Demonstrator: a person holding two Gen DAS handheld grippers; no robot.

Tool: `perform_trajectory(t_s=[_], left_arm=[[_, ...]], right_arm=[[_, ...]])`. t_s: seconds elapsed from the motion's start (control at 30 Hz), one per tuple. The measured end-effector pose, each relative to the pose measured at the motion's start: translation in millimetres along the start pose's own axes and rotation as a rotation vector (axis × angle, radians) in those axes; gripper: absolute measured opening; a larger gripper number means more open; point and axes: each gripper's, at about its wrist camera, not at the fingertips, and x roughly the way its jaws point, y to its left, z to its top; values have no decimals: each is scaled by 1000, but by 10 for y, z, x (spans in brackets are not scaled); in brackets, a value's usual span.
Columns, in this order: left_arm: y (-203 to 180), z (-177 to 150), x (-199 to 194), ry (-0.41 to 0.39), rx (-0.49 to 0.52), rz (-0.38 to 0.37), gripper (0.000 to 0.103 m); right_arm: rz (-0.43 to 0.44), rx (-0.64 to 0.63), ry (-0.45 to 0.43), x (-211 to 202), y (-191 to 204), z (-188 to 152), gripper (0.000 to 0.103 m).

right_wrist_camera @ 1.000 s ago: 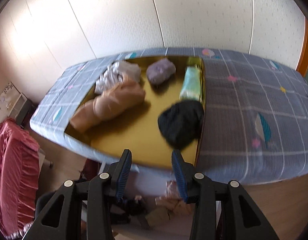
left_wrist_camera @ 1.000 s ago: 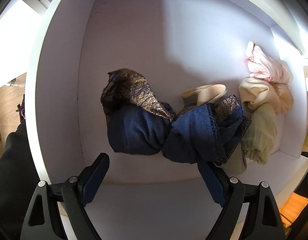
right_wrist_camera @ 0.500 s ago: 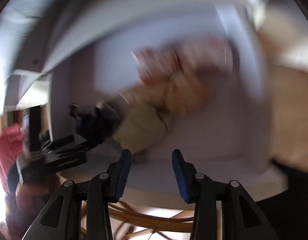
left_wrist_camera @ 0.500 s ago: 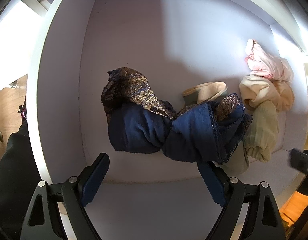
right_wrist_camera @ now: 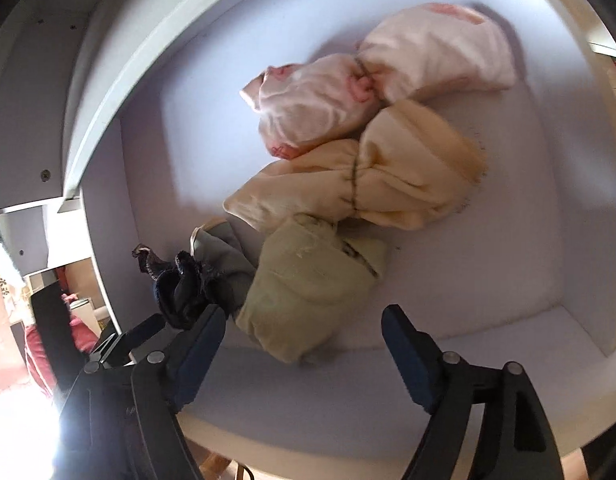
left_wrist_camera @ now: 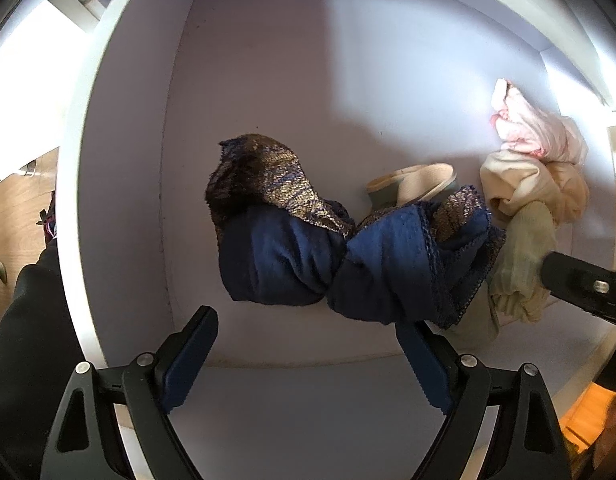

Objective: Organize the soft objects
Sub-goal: 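Grasp the sage-green knit item with the right gripper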

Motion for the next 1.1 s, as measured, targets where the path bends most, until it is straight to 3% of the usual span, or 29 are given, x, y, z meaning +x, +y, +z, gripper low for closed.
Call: perform_trajectory(t_s=[0.17, 0.2, 0.27, 0.37, 0.57, 0.9, 1.0, 1.1], left_arm=[[26, -15, -88, -33, -17, -14, 91], [37, -18, -99, -36, -23, -17, 91], [75, -16, -129, -47, -42, -23, 91], [135, 2, -196, -70, -76, -40, 91], [217, -20, -311, -108, -115, -71, 91], [394, -14, -517, -163, -191, -122, 91], [246, -40, -630, -212, -89, -79, 91], [-80, -72, -742, -245, 131, -43, 91]], right_arm=[[-94, -51, -3, 178, 157, 68, 80], [-132, -74, 4, 214, 171, 69, 71], [-220, -107, 22, 277, 184, 27, 65], [-334, -98, 16, 235, 40, -6, 62], [-377, 3, 68, 286, -272, 13, 59], [-433, -60, 56, 484, -84, -130, 61], [-423, -40, 55, 436, -93, -20, 62], [-420, -39, 56, 456, -91, -21, 62]])
